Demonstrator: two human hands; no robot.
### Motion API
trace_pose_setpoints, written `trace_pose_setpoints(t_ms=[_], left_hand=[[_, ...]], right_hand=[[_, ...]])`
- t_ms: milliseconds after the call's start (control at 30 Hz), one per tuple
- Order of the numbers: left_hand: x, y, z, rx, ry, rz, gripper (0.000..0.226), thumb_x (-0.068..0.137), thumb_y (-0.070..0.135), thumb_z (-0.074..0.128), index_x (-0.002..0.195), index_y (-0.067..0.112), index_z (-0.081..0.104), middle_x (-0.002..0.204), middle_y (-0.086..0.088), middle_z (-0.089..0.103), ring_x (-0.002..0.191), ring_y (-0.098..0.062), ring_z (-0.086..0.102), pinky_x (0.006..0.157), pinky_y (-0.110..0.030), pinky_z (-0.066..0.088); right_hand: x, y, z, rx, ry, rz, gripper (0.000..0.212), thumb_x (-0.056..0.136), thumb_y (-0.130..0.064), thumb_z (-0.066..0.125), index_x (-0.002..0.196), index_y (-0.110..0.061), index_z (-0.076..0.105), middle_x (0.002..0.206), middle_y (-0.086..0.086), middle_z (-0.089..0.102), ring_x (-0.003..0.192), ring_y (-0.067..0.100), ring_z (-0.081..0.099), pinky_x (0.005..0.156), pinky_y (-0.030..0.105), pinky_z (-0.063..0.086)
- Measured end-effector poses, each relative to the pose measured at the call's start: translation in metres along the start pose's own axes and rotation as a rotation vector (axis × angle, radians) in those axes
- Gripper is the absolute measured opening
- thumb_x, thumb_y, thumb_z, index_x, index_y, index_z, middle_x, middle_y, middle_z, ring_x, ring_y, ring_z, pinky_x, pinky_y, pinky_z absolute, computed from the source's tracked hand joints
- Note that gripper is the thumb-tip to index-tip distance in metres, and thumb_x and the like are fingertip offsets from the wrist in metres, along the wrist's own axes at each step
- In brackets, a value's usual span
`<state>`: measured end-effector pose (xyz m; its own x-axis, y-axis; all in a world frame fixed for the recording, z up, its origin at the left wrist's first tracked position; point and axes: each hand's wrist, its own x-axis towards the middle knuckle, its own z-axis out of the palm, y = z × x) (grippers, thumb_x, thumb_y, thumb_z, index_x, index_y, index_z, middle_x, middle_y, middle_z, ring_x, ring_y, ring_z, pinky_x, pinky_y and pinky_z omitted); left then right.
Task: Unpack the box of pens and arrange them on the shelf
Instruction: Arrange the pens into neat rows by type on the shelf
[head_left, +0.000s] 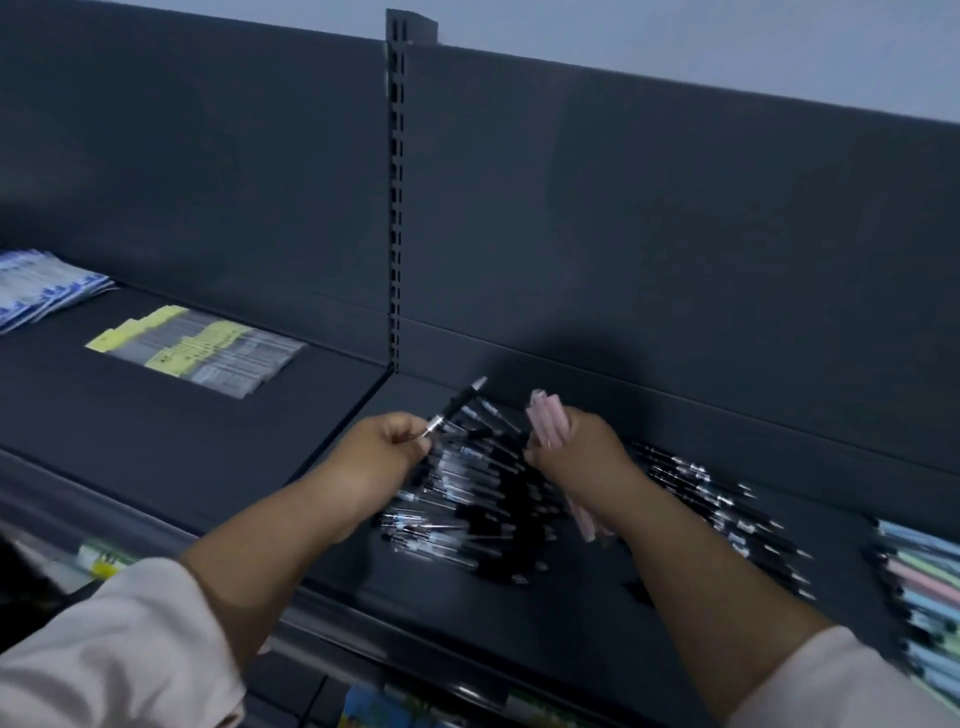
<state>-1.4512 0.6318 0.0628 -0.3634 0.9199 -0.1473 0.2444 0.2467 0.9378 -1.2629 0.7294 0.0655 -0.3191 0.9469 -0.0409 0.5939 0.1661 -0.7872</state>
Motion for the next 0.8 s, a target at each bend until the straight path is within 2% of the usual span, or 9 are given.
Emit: trace_pose_setpoints(t_ms=[67,133,200,267,333,500,633,800], left_hand=[[-0.001,0.005,0.009,0.102,-0.057,0.066,0.016,0.095,0.014,0.056,0.090,0.024,0.067,0.079,0.001,0.065,0.070,-0.013,0.056,0.063,-0.023,0.044],[0.000,0.011,0.023,0.239,-0.102,0.129,0.017,0.093,0.018,0.059,0.086,0.031,0.067,0.080,0.000,0.067,0.067,-0.016,0.060,0.064,-0.026,0.047],[0.000,0.019,0.042,0.359,-0.128,0.196,0.011,0.092,0.021,0.061,0.093,0.029,0.069,0.088,0.003,0.070,0.075,-0.013,0.064,0.070,-0.027,0.049],[0.001,0.027,0.065,0.453,-0.155,0.292,0.013,0.091,0.022,0.062,0.101,0.024,0.070,0.094,0.007,0.069,0.082,-0.007,0.062,0.073,-0.021,0.046],[0.002,0.035,0.090,0.566,-0.184,0.406,0.015,0.090,0.023,0.061,0.103,0.024,0.069,0.100,0.005,0.065,0.093,-0.010,0.060,0.079,-0.021,0.042],[0.000,0.047,0.156,0.737,-0.298,0.599,0.021,0.091,0.028,0.060,0.111,0.025,0.066,0.093,0.007,0.045,0.095,-0.015,0.053,0.079,-0.020,0.035],[-0.007,0.049,0.203,0.785,-0.380,0.632,0.028,0.092,0.029,0.059,0.119,0.025,0.062,0.098,0.007,0.041,0.099,-0.014,0.050,0.082,-0.020,0.037],[-0.015,0.047,0.233,0.804,-0.394,0.601,0.033,0.089,0.026,0.064,0.121,0.021,0.061,0.108,0.001,0.049,0.106,-0.016,0.051,0.085,-0.020,0.038]], right_hand=[[-0.004,-0.002,-0.014,0.349,0.000,0.082,0.014,0.081,-0.003,0.069,0.090,-0.011,0.062,0.078,0.006,0.063,0.069,0.018,0.061,0.064,0.025,0.049],[-0.011,-0.001,-0.030,0.553,-0.022,0.129,0.014,0.084,-0.002,0.068,0.094,-0.011,0.061,0.078,0.006,0.063,0.065,0.017,0.063,0.058,0.024,0.050],[-0.018,0.007,-0.049,0.540,-0.008,0.137,0.015,0.085,-0.003,0.067,0.096,-0.011,0.061,0.080,0.007,0.064,0.064,0.016,0.064,0.058,0.024,0.051],[-0.026,0.020,-0.068,0.472,0.053,0.137,0.015,0.084,-0.003,0.068,0.095,-0.009,0.060,0.079,0.009,0.064,0.064,0.018,0.063,0.061,0.026,0.052],[-0.036,0.039,-0.091,0.446,0.124,0.159,0.015,0.083,-0.004,0.068,0.095,-0.008,0.060,0.076,0.007,0.063,0.063,0.017,0.060,0.061,0.027,0.052],[-0.059,0.091,-0.145,0.474,0.236,0.307,0.016,0.082,-0.001,0.068,0.087,-0.012,0.058,0.067,0.005,0.057,0.059,0.018,0.055,0.059,0.029,0.046],[-0.078,0.122,-0.173,0.561,0.214,0.389,0.017,0.083,0.005,0.058,0.091,-0.010,0.055,0.072,0.010,0.056,0.064,0.020,0.055,0.060,0.028,0.045],[-0.096,0.141,-0.190,0.790,0.111,0.382,0.022,0.083,0.012,0.058,0.101,-0.002,0.060,0.079,0.013,0.069,0.069,0.022,0.068,0.064,0.029,0.054]])
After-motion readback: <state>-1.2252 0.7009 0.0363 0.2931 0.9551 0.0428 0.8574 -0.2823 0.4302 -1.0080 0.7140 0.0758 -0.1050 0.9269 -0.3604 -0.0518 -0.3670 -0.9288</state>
